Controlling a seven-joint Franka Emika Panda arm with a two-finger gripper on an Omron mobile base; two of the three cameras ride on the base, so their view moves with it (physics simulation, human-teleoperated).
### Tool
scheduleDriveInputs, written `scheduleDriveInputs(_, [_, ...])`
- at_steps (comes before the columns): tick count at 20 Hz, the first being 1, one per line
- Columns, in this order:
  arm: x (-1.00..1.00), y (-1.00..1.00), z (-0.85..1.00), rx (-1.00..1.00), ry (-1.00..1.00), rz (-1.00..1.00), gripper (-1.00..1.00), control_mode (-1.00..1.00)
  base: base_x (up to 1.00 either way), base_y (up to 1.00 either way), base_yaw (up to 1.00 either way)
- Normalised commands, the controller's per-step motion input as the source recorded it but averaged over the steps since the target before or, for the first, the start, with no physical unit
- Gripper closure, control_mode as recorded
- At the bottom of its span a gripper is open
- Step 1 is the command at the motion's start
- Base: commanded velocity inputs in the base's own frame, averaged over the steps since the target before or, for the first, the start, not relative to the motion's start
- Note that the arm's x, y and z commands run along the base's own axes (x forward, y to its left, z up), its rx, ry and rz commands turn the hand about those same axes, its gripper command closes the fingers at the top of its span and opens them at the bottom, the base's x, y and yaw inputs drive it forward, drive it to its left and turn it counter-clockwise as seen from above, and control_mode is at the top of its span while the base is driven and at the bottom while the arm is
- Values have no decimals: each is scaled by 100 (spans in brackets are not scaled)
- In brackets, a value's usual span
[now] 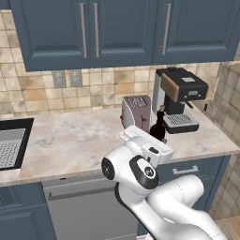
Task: There is a wine glass and glass cup on the dining counter. Place the wine bottle next to the wine glass and the juice bottle next to the glass cup.
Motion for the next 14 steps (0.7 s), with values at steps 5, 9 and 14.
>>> scheduleDriveInputs(5, [0,0,0,0,0,0,100,-100,0,0,0])
scheduleDriveInputs(9, [0,0,0,0,0,0,100,-100,0,0,0])
scheduleDriveInputs(14, [0,0,0,0,0,0,100,100,-9,2,0])
